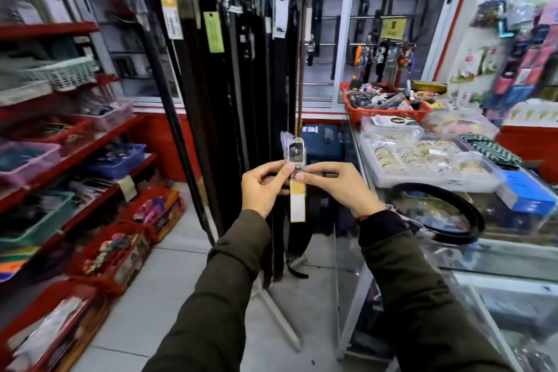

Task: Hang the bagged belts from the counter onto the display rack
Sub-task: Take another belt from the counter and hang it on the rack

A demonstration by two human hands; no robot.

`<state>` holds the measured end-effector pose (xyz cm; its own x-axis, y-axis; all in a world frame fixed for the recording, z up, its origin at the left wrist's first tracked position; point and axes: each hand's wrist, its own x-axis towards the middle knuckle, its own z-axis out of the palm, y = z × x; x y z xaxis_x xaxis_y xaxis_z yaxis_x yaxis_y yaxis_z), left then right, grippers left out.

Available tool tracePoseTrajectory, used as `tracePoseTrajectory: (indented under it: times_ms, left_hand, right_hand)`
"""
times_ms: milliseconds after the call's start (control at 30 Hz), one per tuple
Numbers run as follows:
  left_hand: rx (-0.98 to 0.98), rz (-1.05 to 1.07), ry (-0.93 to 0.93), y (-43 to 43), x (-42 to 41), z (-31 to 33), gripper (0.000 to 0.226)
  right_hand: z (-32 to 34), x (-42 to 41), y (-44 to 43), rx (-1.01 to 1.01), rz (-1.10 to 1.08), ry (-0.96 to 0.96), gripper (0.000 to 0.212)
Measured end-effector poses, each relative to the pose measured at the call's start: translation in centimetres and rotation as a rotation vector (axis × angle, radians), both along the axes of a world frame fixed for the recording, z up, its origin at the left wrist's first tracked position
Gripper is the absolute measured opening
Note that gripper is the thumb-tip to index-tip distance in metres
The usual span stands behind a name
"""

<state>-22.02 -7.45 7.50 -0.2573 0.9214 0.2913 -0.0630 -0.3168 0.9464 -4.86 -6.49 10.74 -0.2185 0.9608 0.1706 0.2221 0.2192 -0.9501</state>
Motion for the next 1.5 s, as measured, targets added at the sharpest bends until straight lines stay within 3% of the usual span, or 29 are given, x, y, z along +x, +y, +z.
tracePoseTrajectory:
  times_ms: [67,233,300,367,467,567,667,900,1200,1500]
  left_hand:
    - [0.028,0.044,-0.014,-0.2,-1.2,0.7,0.026]
    - [0.069,0.103,-0.065,-0.3,-3.3,2.7,0.02]
    - [0.076,0.117,-0.08,-0.3,-4.0,3.6,0.022]
    - [0.088,0.125,-0.1,-0.1,-4.6,4.4,0.026]
    - [0.123,0.123,-0.13,0.1,-5.2,6.0,0.024]
    - [0.142,0.101,-0.192,0.4,-6.0,8.1,0.013]
    - [0.151,0.063,-0.239,0.8,-7.3,10.2,0.018]
    - [0.149,-0.041,-0.328,1.6,-10.8,15.4,0.021]
    - [0.385,0.133,-0.309,2.5,-14.3,22.2,0.026]
    - [0.504,0.236,-0.308,3.7,-16.6,28.6,0.029]
  right_hand:
    - [0.5,-1.4,0.6,0.041,0.001,-0.071,0.033]
    - [2.7,-4.6,0.3,0.087,-0.165,-0.551,0.044]
    - [3.6,-5.6,0.2,0.183,-0.196,-0.634,0.051]
    - [4.6,-6.2,0.5,0.306,-0.149,-0.51,0.045]
    - [6.2,-7.1,0.9,0.281,0.016,-0.109,0.007]
    - [7.5,-8.2,1.6,0.166,0.119,0.19,0.023]
    - [9.1,-9.6,2.5,0.123,0.126,0.347,0.035]
    - [13.5,-13.4,4.9,0.149,0.173,0.476,0.039]
    - [19.7,-19.3,6.7,0.294,0.3,0.587,0.036]
    - [25.9,-23.3,7.6,0.412,0.241,0.65,0.032]
